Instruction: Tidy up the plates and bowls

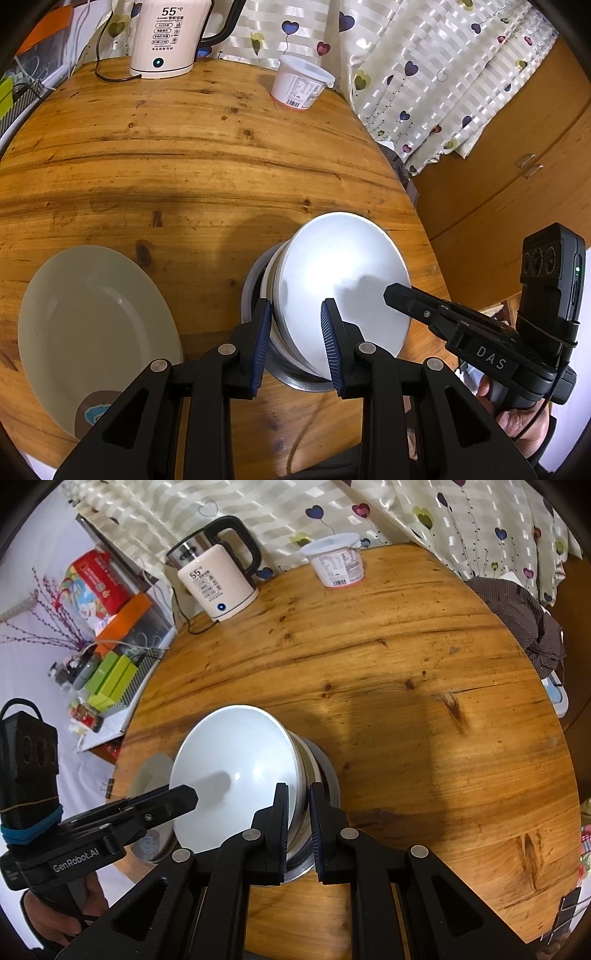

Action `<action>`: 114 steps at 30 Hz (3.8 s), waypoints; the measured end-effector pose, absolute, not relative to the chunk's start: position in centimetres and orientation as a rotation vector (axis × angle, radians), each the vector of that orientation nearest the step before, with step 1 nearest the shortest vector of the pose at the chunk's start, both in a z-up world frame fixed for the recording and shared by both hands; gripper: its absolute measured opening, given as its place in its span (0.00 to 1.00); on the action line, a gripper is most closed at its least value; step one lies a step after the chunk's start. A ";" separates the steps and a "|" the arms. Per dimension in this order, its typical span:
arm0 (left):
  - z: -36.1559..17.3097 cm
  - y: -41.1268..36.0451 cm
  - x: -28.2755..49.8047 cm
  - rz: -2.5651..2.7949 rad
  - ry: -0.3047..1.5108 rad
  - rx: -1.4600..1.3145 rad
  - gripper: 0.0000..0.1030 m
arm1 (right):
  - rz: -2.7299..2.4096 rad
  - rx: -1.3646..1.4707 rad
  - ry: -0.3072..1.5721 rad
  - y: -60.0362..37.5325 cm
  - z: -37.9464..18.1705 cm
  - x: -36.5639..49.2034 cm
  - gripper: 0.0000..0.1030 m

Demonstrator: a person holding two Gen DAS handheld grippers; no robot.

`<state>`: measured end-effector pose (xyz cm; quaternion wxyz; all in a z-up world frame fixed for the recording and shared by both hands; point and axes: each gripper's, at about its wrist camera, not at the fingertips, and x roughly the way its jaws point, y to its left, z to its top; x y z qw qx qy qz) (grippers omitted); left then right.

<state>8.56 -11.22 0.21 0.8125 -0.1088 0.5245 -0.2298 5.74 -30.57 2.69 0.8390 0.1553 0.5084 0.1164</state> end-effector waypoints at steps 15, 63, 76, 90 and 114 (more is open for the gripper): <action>0.0 -10.8 8.5 -0.497 1.113 -0.253 0.28 | 0.251 0.330 1.068 -30.7 2.7 5.7 0.14; 0.1 -10.2 7.4 -0.456 1.021 -0.156 0.28 | 0.263 0.328 1.060 -30.7 2.8 4.7 0.14; -0.7 -11.1 7.6 -0.507 1.050 -0.167 0.28 | 0.274 0.309 1.054 -30.5 2.7 4.6 0.14; -0.6 -12.5 8.0 -0.508 1.046 -0.133 0.28 | 0.252 0.327 1.050 -31.5 2.7 4.9 0.14; -0.9 -13.0 9.4 -0.512 1.043 -0.148 0.28 | 0.231 0.356 1.020 -32.8 3.2 5.6 0.14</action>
